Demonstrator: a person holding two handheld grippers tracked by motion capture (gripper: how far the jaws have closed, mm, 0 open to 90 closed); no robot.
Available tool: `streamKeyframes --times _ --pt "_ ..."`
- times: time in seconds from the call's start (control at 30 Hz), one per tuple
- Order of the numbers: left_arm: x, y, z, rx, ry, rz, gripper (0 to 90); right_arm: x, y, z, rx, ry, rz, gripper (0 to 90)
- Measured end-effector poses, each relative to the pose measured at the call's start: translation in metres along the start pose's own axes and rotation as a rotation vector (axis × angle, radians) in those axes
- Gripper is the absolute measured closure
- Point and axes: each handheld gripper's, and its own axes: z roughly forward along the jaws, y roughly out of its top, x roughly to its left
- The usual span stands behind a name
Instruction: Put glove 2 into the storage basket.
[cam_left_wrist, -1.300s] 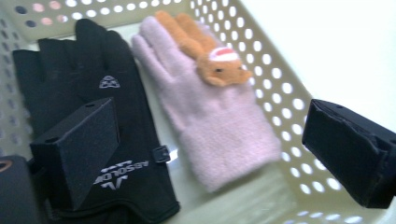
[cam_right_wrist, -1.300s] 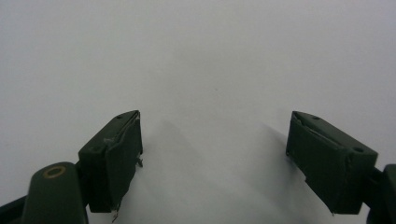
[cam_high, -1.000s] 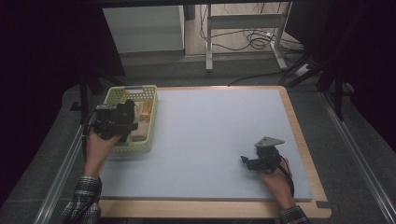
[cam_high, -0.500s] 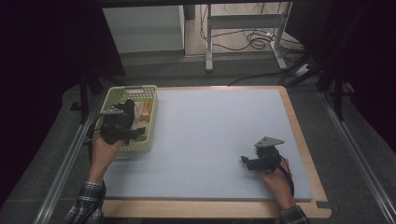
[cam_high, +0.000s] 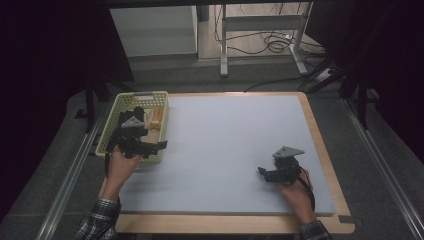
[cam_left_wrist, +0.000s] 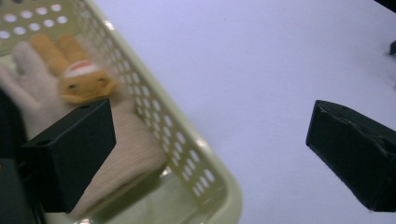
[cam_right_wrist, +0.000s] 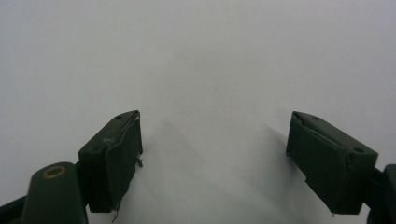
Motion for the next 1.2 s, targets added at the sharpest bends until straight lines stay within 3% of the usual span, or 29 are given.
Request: streamKeyframes --times 0.33,0.8,1.2 --pt "-0.024 0.006 0.015 0.008 -0.026 0.069 1.5 0.000 0.000 0.000 0.000 0.000 -0.001 18.1" --pt "-0.065 0.014 0.037 -0.002 -0.113 0.155 1.5 0.000 0.000 0.000 0.000 0.000 -0.001 18.1" --pt "-0.090 0.001 0.055 0.020 -0.153 0.203 1.4 0.000 0.000 0.000 0.000 0.001 0.001 18.1"
